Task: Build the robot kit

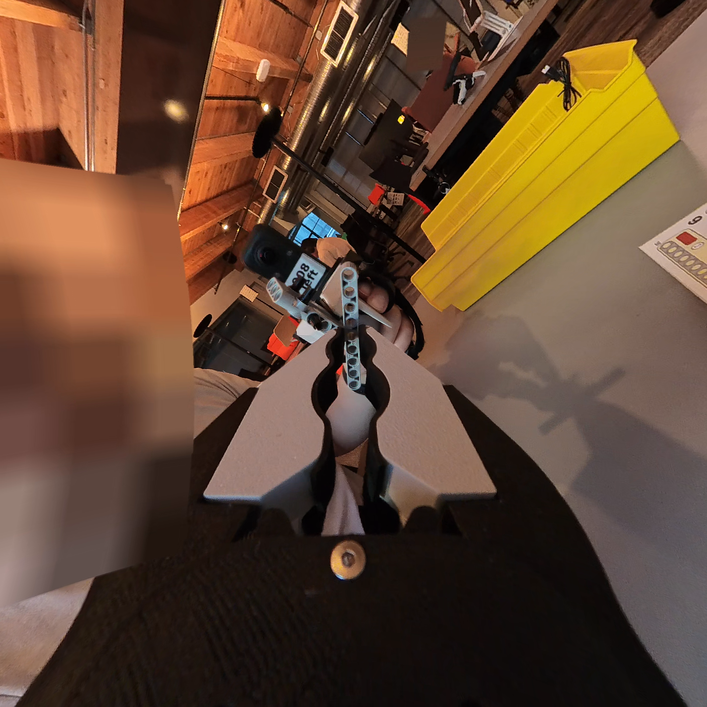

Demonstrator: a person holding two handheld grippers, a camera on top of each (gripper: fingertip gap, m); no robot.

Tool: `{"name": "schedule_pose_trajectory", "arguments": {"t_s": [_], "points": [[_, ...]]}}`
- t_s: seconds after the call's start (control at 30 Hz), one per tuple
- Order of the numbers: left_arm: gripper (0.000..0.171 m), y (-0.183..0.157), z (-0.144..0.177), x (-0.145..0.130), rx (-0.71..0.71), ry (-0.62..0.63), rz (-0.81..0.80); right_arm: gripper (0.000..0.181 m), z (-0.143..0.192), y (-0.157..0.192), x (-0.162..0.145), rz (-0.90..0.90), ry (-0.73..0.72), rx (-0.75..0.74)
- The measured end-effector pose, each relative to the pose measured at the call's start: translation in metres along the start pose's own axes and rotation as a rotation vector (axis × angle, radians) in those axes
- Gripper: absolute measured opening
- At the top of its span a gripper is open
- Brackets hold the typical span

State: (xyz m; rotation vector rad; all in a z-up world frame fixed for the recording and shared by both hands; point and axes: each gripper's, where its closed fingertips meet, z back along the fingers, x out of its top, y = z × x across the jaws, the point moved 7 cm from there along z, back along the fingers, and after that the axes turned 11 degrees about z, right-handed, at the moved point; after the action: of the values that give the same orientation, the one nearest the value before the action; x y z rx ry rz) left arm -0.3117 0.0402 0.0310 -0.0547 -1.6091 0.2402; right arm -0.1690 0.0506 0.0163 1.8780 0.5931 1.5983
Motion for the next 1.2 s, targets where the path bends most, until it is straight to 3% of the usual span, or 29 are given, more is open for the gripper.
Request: {"name": "schedule_pose_trajectory", "arguments": {"t_s": [0.03, 0.23, 0.43, 0.63, 0.87, 1.2], "points": [[0.005, 0.0, 0.0, 0.0, -0.001, 0.011, 0.0, 0.006, 0.0, 0.0, 0.0, 0.003, 0.004, -0.005], [0.005, 0.004, -0.001, -0.008, -0.004, 0.111, 0.031, 0.006, 0.003, -0.001, -0.001, 0.012, 0.041, -0.062], [0.004, 0.006, -0.005, -0.019, 0.033, 0.2, 0.011, 0.006, -0.002, 0.005, -0.004, 0.004, 0.049, -0.025], [0.005, 0.008, -0.006, -0.027, 0.021, 0.147, 0.07, 0.006, 0.004, -0.003, -0.007, -0.019, 0.034, -0.028], [0.004, 0.012, -0.002, -0.024, -0.003, 0.091, 0.119, 0.006, 0.005, -0.016, -0.017, -0.024, 0.129, -0.102], [0.004, 0.017, -0.004, -0.032, -0.012, 0.095, 0.149, 0.006, 0.006, -0.019, -0.018, -0.035, 0.065, -0.091]]}}
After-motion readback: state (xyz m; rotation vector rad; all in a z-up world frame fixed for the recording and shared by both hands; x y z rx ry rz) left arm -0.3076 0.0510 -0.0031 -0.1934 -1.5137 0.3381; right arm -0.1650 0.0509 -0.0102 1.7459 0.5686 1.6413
